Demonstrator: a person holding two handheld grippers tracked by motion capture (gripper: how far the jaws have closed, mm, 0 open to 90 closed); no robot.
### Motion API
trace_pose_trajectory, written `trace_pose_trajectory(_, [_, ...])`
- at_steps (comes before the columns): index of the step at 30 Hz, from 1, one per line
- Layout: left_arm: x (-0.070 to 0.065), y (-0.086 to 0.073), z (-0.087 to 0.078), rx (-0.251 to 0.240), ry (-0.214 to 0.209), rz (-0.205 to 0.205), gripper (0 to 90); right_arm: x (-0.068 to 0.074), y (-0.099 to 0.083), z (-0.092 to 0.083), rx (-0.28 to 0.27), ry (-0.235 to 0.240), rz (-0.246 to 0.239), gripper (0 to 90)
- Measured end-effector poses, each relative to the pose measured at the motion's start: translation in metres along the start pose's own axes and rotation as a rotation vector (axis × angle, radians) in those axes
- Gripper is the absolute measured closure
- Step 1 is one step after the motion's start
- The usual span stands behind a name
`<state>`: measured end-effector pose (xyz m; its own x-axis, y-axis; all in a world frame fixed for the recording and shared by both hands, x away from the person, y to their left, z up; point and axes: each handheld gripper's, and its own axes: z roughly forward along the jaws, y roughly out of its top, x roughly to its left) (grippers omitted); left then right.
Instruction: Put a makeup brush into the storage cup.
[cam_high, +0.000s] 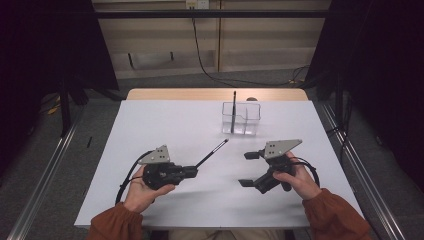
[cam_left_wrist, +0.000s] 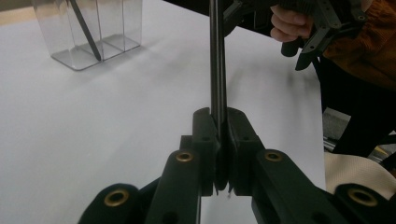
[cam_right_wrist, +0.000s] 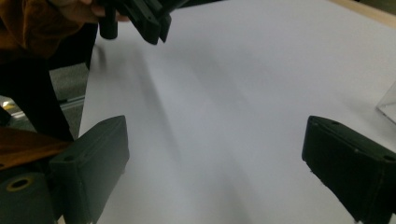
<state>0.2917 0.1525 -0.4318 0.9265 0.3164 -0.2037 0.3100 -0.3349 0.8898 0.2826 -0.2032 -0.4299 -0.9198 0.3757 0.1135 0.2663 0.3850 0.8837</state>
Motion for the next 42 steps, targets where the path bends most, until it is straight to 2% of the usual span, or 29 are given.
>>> trace_pose_trajectory(2, [-0.001,0.0,0.002,-0.017,-0.007,0.017,83.9,0.0,0.0,0.001,-0.015,-0.008,-0.006,6.8])
trace_pose_trajectory(4, [-0.003,0.0,0.004,-0.034,-0.016,0.017,83.9,0.001,0.0,0.001,-0.026,-0.018,-0.019,6.0])
trace_pose_trajectory(9, [-0.006,0.0,0.009,-0.059,-0.025,0.03,83.8,0.001,0.001,0.003,-0.064,-0.006,-0.011,5.6])
trace_pose_trajectory(14, [-0.008,0.0,0.016,-0.065,-0.044,0.045,83.7,0.002,0.003,0.002,-0.098,0.023,0.004,5.8])
trace_pose_trajectory(20, [-0.013,0.001,0.022,-0.093,-0.053,0.052,83.7,0.004,0.006,0.001,-0.131,0.036,0.039,6.3])
trace_pose_trajectory(23, [-0.015,0.0,0.024,-0.076,-0.055,0.062,83.6,0.005,0.007,0.001,-0.16,0.052,0.052,7.1])
trace_pose_trajectory(27, [-0.018,-0.002,0.028,-0.077,-0.063,0.066,83.7,0.006,0.008,0.001,-0.181,0.053,0.064,9.6])
trace_pose_trajectory(31, [-0.019,-0.003,0.03,-0.071,-0.065,0.071,83.7,0.007,0.01,0.002,-0.203,0.052,0.064,17.0])
trace_pose_trajectory(34, [-0.018,-0.003,0.032,-0.073,-0.072,0.072,83.7,0.007,0.011,0.001,-0.222,0.042,0.052,28.7])
trace_pose_trajectory(42, [-0.019,-0.005,0.033,-0.061,-0.068,0.078,83.7,0.005,0.011,0.002,-0.247,0.049,0.07,43.4])
